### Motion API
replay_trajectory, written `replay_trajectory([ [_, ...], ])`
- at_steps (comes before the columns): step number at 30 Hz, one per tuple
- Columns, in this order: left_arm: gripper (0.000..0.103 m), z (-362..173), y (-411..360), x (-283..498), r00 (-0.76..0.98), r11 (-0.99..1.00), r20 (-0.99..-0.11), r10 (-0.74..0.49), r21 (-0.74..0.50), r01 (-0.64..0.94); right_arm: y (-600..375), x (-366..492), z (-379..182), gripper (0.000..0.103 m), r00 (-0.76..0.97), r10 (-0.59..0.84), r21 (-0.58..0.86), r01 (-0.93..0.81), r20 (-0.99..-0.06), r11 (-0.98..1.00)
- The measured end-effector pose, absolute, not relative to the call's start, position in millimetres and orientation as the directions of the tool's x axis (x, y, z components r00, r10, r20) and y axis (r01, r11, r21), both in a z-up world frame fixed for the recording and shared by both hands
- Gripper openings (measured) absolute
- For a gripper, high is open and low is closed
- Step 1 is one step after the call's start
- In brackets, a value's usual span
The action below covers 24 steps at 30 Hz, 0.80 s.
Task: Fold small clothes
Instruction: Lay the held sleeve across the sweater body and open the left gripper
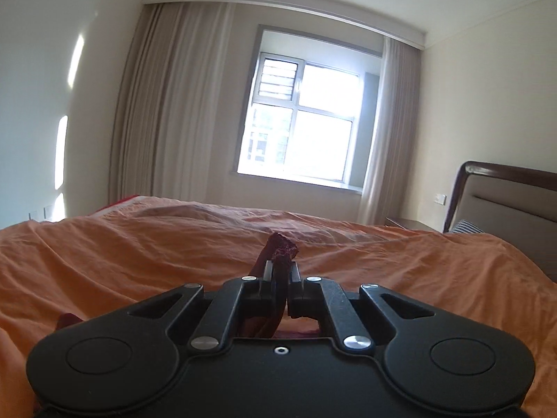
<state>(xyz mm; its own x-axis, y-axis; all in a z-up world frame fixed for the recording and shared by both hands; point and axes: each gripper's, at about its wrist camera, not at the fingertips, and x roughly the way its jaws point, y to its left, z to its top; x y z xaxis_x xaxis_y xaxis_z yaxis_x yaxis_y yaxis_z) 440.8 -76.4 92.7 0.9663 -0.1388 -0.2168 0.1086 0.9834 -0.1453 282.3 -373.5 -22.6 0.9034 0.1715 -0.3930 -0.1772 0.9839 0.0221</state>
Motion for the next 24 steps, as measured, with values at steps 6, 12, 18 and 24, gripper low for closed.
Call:
replay_trajectory([
  [6, 0.005, 42.8, -120.4, 457.5, 0.922, 0.969, -0.308, -0.236, -0.143, 0.201, -389.0, 279.2, -27.0, 0.103, 0.906, 0.145, 0.039, -0.141, -0.399, 0.989],
  [12, 0.005, 25.1, -144.8, 453.3, 0.881, 0.963, -0.388, -0.269, -0.133, 0.236, -397.6, 275.9, -31.9, 0.103, 0.903, 0.130, 0.056, -0.117, -0.409, 0.992],
  [18, 0.009, 14.0, -143.0, 453.6, 0.840, 0.953, -0.449, -0.304, -0.141, 0.269, -395.9, 275.8, -33.2, 0.103, 0.903, 0.128, 0.067, -0.110, -0.409, 0.992],
  [24, 0.048, 10.7, -129.9, 451.6, 0.780, 0.923, -0.496, -0.382, -0.240, 0.300, -391.5, 275.6, -30.5, 0.103, 0.907, 0.126, 0.053, -0.114, -0.402, 0.992],
])
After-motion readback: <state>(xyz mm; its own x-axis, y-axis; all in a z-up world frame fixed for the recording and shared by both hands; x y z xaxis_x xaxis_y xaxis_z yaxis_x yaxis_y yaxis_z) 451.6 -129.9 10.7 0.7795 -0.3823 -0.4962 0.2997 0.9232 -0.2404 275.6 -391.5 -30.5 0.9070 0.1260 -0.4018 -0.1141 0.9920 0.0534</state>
